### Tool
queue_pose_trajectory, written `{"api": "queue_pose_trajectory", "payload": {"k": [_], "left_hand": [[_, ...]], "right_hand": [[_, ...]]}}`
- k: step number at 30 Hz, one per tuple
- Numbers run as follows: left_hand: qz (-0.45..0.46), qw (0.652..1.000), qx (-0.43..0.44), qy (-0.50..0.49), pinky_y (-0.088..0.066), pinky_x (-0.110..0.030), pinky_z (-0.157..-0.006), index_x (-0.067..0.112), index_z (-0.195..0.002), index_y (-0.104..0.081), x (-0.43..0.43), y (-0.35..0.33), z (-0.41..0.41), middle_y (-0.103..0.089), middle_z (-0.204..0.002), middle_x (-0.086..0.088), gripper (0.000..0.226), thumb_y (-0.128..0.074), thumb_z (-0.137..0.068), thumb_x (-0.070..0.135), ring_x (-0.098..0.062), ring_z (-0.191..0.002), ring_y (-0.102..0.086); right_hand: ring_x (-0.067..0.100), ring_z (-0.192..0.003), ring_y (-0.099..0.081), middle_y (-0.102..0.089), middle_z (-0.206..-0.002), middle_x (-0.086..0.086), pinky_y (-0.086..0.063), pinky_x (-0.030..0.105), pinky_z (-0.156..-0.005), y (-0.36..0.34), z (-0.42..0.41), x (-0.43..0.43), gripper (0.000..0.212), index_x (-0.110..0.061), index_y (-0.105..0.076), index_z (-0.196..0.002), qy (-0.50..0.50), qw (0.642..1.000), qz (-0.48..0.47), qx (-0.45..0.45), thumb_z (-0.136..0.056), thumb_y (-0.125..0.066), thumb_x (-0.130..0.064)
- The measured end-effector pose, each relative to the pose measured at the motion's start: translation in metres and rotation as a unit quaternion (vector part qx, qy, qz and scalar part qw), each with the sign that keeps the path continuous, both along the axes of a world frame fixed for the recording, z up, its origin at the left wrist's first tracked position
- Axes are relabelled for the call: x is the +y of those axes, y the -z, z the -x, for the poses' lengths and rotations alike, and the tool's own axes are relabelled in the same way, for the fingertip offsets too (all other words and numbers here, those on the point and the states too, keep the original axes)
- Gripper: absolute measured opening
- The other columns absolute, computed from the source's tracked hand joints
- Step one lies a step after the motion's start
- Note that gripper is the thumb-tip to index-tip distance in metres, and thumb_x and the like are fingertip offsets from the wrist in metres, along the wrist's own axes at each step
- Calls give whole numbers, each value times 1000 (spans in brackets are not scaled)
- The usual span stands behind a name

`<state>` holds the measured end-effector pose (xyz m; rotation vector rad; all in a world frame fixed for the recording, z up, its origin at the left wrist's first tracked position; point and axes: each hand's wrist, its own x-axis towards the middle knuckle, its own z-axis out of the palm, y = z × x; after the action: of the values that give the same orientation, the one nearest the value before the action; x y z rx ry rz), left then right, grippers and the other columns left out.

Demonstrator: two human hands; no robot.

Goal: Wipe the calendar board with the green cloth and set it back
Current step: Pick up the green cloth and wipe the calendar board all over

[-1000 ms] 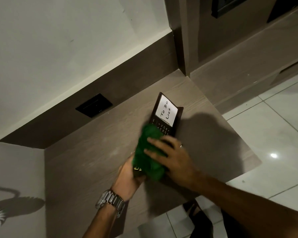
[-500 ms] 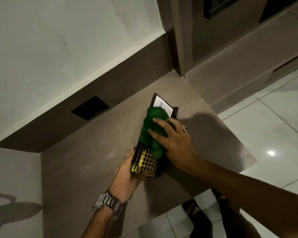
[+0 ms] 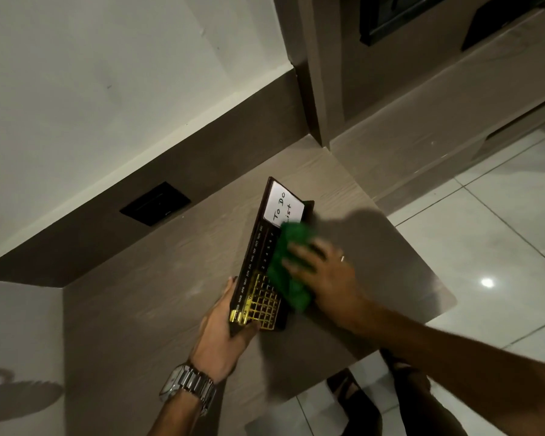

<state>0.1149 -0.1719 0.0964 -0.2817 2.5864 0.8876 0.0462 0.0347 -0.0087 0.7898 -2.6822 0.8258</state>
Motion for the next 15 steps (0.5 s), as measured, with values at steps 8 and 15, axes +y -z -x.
{"api": "queue_pose_trajectory", "payload": {"k": [8, 15], "left_hand": [[6, 999, -33, -1, -54, -59, -93, 38, -152, -12, 5, -7, 0, -49, -146, -12, 89, -70, -88, 17, -40, -119, -59], [-9, 996, -46, -80, -47, -51, -105, 34, -153, 7, 9, -17, 3, -31, -159, -12, 116, -77, -74, 44, -36, -131, -50]], "right_hand": [[23, -132, -41, -49, -144, -12, -52, 36, -89, -2, -76, 8, 61, -41, -58, -129, -290, 954, -77, -24, -73, -81, -39], [28, -128, -48, -53, -142, 0, -50, 46, -92, -18, -44, 47, 56, -26, -63, -129, -221, 969, 46, -99, -74, -68, -19]]}}
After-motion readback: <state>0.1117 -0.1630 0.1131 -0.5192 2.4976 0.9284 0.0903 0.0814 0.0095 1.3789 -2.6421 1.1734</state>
